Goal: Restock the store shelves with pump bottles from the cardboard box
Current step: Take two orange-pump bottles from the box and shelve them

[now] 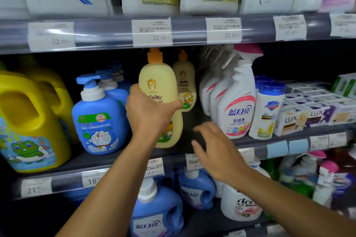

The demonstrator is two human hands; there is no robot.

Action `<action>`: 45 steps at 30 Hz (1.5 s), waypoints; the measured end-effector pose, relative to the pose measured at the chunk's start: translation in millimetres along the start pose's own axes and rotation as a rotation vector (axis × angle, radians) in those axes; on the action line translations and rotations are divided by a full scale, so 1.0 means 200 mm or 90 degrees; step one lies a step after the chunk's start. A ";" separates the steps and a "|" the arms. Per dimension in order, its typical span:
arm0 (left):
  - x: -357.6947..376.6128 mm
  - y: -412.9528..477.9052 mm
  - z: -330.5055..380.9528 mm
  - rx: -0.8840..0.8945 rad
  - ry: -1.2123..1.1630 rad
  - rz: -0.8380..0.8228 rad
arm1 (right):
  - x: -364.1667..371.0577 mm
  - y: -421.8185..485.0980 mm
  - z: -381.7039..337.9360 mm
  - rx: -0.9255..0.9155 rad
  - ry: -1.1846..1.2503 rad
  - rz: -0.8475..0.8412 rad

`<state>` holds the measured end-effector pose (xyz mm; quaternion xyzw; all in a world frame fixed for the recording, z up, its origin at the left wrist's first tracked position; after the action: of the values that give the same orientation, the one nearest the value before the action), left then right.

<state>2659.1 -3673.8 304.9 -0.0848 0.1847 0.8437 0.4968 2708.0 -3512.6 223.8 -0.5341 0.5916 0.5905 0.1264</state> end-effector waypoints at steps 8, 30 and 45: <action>0.25 0.10 -0.01 0.014 0.009 0.028 | 0.15 -0.22 0.16 -0.091 -0.157 -0.024; 0.55 0.16 -0.23 -0.082 -0.027 -0.219 | 0.21 -0.24 0.21 -0.126 -0.153 0.068; 0.63 0.27 -0.27 -0.079 -0.054 -0.263 | 0.21 -0.23 0.24 -0.131 -0.123 0.080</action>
<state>2547.3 -3617.2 225.8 -0.1157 0.0902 0.7367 0.6601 2704.7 -3481.4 151.6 -0.4469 0.5455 0.7033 0.0903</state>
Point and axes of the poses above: each hand's wrist, its own y-axis towards the middle knuckle, its own x-axis out of the palm, z = x × y, the point moved 3 cm from there along y, towards the middle knuckle, and after that the axes turned 11 degrees about -x, right-handed, at the moved point
